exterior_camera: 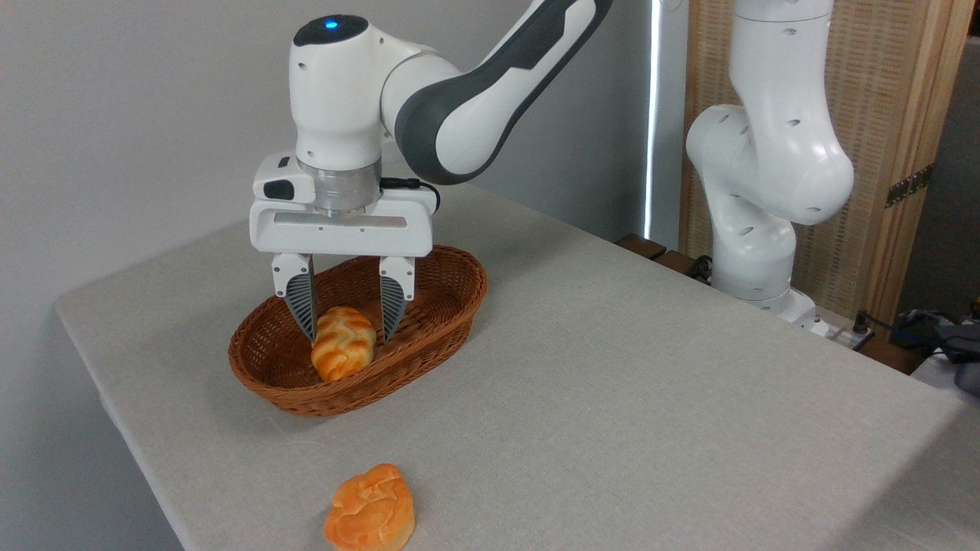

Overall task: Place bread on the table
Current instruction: 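Descend into the basket and close the gripper on the bread roll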

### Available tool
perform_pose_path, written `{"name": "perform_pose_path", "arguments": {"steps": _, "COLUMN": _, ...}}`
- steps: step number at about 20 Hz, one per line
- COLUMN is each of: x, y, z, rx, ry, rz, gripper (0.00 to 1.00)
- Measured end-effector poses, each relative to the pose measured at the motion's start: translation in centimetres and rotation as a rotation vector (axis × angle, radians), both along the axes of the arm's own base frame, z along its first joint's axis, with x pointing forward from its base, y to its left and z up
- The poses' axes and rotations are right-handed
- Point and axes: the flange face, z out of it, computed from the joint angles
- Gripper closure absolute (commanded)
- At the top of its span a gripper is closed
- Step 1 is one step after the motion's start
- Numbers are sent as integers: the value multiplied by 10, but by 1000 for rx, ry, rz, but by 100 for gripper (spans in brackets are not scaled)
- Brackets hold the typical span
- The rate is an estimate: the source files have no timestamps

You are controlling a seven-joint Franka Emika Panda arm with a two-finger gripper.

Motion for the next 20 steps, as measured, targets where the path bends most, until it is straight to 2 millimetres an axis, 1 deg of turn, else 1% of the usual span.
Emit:
{"name": "perform_pose_path", "arguments": {"steps": 4, "x": 8, "y": -3, "z": -10, "rx": -7, "ry": -33, "rz": 5, "gripper": 0}}
{"name": "perform_pose_path", "arguments": {"steps": 10, "x": 7, "y": -10, "z": -19, "rx": -3, "ry": -18, "rz": -6, "gripper": 1}}
{"name": "perform_pose_path", "arguments": {"steps": 11, "x": 6, "y": -11, "z": -21, "rx": -3, "ry": -14, "rz": -9, "gripper": 6}}
{"name": "perform_pose_path", "arguments": {"steps": 16, "x": 6, "y": -13, "z": -23, "rx": 0, "ry": -14, "rz": -25, "gripper": 45}}
{"name": "perform_pose_path", "arguments": {"steps": 17, "x": 6, "y": -13, "z": -23, "rx": 1, "ry": -15, "rz": -33, "gripper": 49}}
{"name": "perform_pose_path", "arguments": {"steps": 19, "x": 6, "y": -13, "z": -23, "rx": 4, "ry": -19, "rz": -53, "gripper": 53}}
{"name": "perform_pose_path", "arguments": {"steps": 20, "x": 6, "y": -13, "z": -23, "rx": 5, "ry": -20, "rz": -60, "gripper": 53}}
